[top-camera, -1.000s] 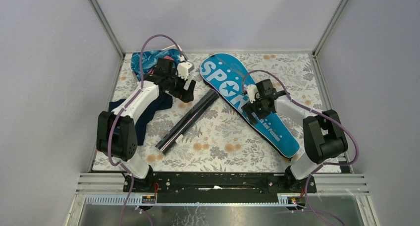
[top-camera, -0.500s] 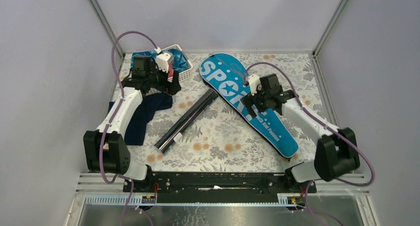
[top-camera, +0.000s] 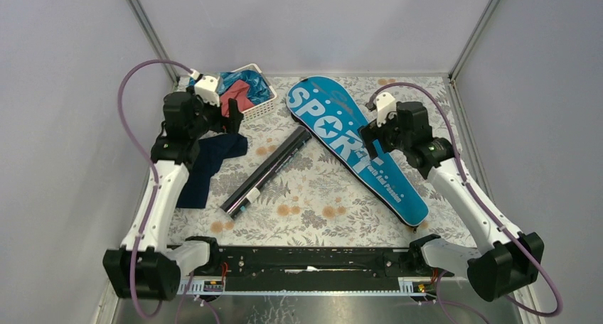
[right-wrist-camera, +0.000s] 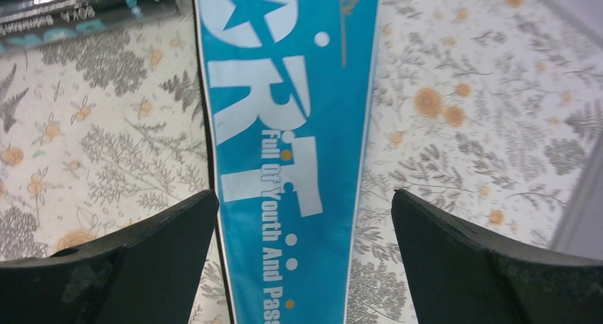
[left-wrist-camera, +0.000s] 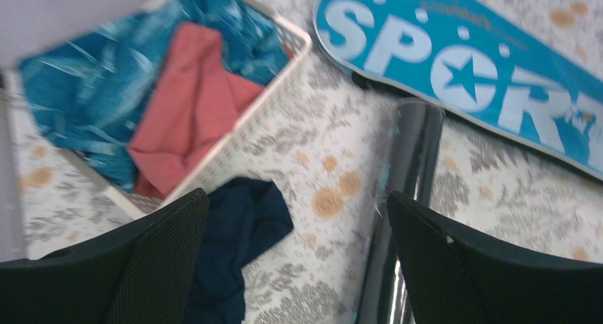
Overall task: Pack up the badminton gear
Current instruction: Reset both arms
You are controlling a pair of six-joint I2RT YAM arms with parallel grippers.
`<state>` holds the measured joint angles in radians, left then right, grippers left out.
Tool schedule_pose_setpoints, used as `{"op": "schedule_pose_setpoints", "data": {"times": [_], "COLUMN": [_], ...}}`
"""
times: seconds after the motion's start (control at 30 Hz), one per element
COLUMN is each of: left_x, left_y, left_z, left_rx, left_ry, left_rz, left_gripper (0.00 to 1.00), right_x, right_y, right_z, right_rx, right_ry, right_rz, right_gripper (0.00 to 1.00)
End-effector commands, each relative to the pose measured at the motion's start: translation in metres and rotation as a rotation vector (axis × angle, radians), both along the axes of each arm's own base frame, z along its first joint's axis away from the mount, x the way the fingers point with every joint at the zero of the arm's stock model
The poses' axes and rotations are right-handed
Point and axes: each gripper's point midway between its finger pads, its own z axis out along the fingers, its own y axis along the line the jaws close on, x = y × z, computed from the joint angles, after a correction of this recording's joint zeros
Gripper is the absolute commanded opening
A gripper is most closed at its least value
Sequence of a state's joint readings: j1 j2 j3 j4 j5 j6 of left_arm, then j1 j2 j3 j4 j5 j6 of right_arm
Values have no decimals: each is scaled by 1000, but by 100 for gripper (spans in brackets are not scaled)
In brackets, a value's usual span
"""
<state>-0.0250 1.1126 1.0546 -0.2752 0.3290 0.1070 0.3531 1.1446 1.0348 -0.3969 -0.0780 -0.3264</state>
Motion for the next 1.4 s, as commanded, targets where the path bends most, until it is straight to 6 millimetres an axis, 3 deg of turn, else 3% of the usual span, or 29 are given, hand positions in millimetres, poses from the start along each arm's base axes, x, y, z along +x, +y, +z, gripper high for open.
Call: {"op": "schedule_pose_setpoints", "data": {"times": [0.0, 0.2, 0.37, 0.6, 0.93, 1.37], "left_x": [1, -11, -23, -34, -59, -55], "left_y": [19, 17, 11, 7, -19, -17], "left_z": [54, 67, 64, 62, 61, 57], "left_rx": [-28, -51, -111, -130, -137, -153], "left_ry": [-221, -281, -372, -372, -342, -311], "left_rz": [117, 107, 92, 69, -104, -77], "left_gripper": [99, 99, 99, 99, 99, 99], "right_x": [8, 2, -1, -13, -20, -23], "right_y": [-13, -20, -18, -12, -15, -42], "right_z": [67, 102, 90, 79, 77, 89], "right_rx": [71, 185, 225, 262, 280, 261], "right_ry": [-188, -343, -363, -395, -380, -435], "right_rz": [-94, -148, -148, -76, -78, -160], "right_gripper": [100, 100, 100, 100, 100, 100]}}
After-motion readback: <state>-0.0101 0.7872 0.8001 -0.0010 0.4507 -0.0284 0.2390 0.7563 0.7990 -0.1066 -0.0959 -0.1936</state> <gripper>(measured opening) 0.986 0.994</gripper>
